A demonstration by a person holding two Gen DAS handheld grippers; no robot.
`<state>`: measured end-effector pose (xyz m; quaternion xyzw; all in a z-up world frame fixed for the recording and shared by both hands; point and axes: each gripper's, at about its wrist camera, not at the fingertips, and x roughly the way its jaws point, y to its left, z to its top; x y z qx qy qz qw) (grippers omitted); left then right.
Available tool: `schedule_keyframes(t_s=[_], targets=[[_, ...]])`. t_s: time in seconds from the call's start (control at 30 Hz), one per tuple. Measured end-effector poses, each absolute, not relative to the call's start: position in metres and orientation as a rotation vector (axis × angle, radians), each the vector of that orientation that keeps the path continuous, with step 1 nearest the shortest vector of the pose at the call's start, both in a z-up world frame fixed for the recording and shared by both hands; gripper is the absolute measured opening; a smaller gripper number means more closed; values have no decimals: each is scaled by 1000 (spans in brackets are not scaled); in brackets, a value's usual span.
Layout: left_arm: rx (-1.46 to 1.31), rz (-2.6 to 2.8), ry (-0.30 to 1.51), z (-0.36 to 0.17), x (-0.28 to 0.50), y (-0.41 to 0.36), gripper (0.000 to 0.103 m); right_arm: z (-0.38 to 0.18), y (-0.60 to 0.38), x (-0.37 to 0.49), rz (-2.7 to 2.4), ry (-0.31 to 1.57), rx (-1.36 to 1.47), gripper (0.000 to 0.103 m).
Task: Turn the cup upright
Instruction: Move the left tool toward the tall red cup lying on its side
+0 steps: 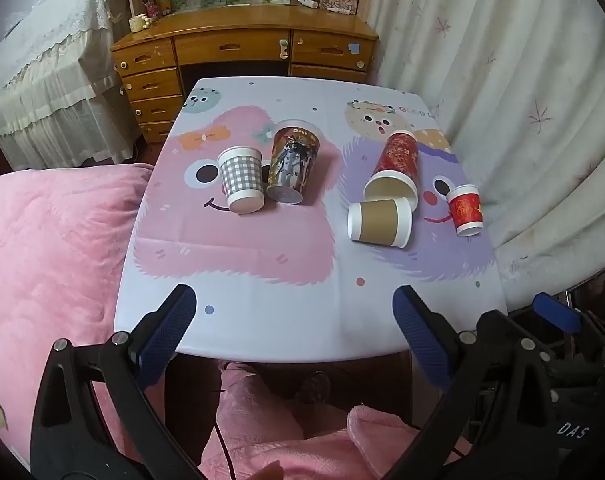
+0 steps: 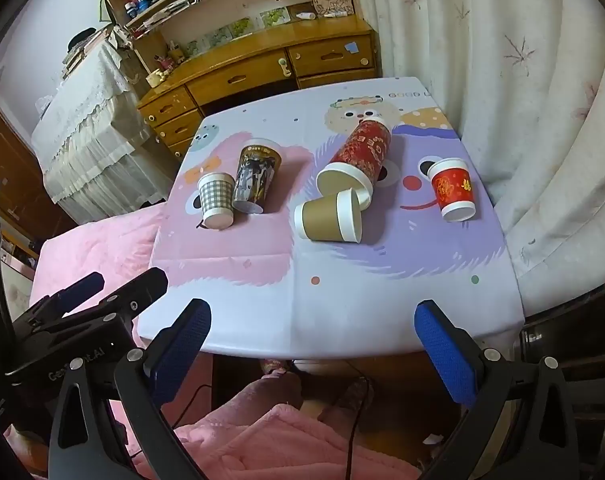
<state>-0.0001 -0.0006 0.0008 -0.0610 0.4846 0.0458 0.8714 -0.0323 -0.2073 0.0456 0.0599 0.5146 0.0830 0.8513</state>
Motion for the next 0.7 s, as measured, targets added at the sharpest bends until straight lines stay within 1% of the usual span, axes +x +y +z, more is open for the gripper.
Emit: schedule_keyframes(t_s=[0.13,0.17,0.7], targets=[[-149,85,1015,0,0,1,98,44,-200,-40,162,1078,110,103],[-148,85,1015,1,0,1,98,41,-203,-32,166,1126,129,103],[-142,94,1028,-5,1,6,98,36,-200,-29,171,1124,131,103]])
